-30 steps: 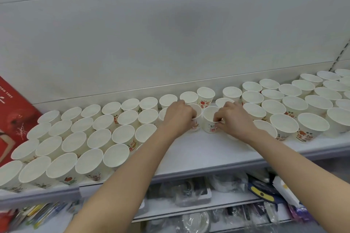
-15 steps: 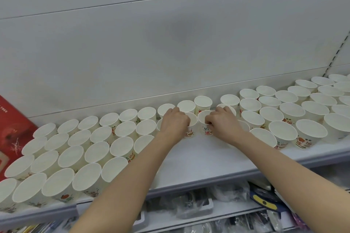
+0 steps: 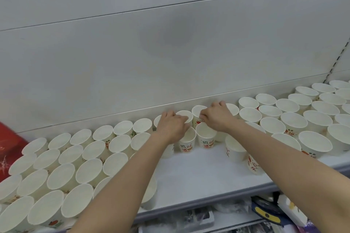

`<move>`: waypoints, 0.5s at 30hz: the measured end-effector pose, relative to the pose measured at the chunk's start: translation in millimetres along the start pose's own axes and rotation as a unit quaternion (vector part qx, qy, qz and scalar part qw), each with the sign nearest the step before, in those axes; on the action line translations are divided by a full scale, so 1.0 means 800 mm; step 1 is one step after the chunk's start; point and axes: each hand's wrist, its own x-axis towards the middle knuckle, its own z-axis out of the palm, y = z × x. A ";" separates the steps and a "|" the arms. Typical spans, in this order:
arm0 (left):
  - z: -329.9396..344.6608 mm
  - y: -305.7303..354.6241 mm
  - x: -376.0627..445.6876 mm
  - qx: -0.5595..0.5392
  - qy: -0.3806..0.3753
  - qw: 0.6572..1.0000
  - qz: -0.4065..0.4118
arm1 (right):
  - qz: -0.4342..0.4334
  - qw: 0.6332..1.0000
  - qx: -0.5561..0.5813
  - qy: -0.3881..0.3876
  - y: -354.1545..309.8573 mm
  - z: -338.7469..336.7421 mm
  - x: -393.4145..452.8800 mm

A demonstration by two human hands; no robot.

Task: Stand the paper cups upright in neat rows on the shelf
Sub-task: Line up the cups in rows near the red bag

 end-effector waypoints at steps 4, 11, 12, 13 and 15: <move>0.012 0.004 0.002 -0.003 0.011 1.000 -0.012 | -0.012 0.998 -0.059 0.015 0.006 0.006 0.003; 0.004 0.009 0.007 -0.008 -0.008 1.000 -0.022 | 0.001 0.991 -0.131 -0.003 0.006 0.010 0.015; 0.005 0.009 0.008 -0.010 -0.009 1.000 -0.024 | 0.001 0.991 -0.131 -0.007 0.003 0.010 0.018; 0.006 0.009 0.009 -0.012 -0.008 1.000 -0.025 | -0.001 0.992 -0.126 -0.016 0.001 0.009 0.021; 0.008 0.008 0.009 -0.018 -0.006 0.999 -0.026 | -0.002 0.995 -0.096 -0.030 -0.003 0.005 0.027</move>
